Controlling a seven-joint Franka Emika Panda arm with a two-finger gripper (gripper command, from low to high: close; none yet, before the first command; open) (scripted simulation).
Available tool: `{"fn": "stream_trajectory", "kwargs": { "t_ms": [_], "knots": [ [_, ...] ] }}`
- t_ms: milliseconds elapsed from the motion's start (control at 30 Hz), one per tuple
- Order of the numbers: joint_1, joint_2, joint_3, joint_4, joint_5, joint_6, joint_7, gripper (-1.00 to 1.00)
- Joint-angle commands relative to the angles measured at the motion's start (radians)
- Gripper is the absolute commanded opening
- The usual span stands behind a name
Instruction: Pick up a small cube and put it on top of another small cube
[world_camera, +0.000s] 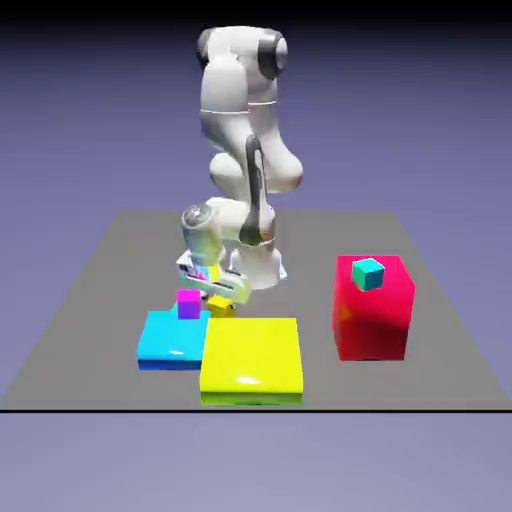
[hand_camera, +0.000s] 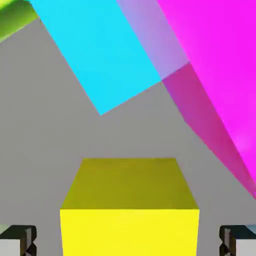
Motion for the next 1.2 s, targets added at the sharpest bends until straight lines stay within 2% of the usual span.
{"fn": "stream_trajectory", "kwargs": {
  "t_ms": [0, 33, 400, 467, 567, 700, 1167],
  "knots": [
    [-0.01, 0.017, 0.018, 0.0, 0.021, 0.016, -0.014, 0.0],
    [-0.01, 0.017, 0.018, 0.0, 0.021, 0.016, -0.014, -1.0],
    [0.194, -0.341, -0.344, -0.009, -0.413, -0.31, 0.274, -1.0],
    [0.203, -0.358, -0.362, -0.01, -0.434, -0.325, 0.288, -1.0],
    [0.245, -0.345, -0.262, 0.076, -0.449, -0.409, 0.209, -1.0],
    [0.225, -0.377, -0.117, 0.203, -0.413, -0.433, 0.161, -1.0],
    [0.464, -0.296, 0.263, 0.71, -0.338, -0.877, -0.258, -1.0]
  ]
}}
